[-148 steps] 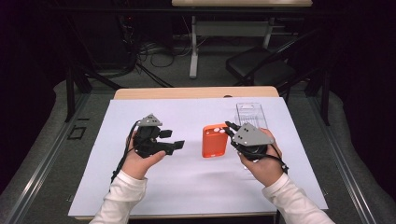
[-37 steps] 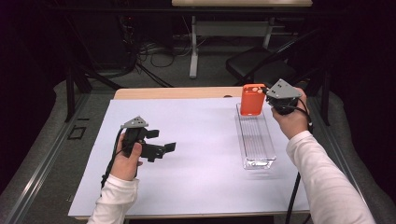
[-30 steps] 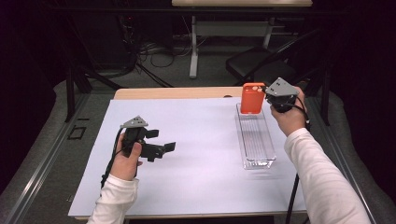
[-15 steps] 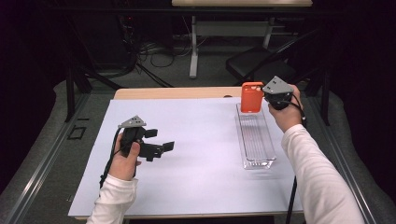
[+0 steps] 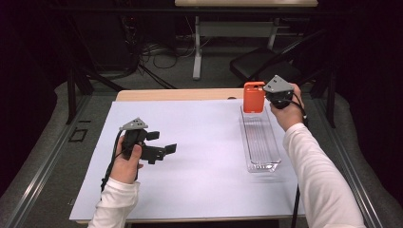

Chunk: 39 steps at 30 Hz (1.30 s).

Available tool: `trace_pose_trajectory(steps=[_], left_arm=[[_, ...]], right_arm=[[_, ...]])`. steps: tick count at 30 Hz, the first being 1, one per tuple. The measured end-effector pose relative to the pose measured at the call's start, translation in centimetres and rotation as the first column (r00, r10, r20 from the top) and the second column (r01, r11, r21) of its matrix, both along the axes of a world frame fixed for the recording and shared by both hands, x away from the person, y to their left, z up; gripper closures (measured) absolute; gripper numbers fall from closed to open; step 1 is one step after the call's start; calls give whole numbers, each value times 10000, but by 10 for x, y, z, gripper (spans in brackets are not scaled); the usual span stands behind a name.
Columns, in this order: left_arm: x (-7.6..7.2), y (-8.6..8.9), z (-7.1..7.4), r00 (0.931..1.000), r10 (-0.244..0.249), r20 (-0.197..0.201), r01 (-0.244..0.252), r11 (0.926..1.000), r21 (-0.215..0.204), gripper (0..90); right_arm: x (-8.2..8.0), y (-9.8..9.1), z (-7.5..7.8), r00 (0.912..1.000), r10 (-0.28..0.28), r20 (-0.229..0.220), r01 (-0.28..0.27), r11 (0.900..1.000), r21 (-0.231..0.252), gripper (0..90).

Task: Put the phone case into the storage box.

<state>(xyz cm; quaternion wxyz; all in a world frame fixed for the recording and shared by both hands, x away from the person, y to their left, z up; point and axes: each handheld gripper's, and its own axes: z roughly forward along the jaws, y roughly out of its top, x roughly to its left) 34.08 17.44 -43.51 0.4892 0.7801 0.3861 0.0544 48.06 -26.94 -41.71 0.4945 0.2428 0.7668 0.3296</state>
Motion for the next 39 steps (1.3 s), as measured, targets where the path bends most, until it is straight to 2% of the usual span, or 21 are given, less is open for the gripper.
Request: trace_pose_trajectory(steps=[14,24,34,39], left_arm=[[0,3,-1,9999,111,6,-111,9999,-52,83],[0,6,-1,9999,159,-35,-159,9998,-103,83],[2,8,-3,9995,314,-60,-315,9994,-168,82],[2,9,-3,9995,319,-73,-320,9993,-187,83]], right_arm=[[8,-7,-9,9994,-343,-54,344,9993,130,813],[9,-7,-23,9995,-317,-96,317,9995,-13,813],[10,-9,-40,9991,-399,-137,401,9991,109,813],[10,-8,-44,9994,-311,-159,314,9993,190,812]])
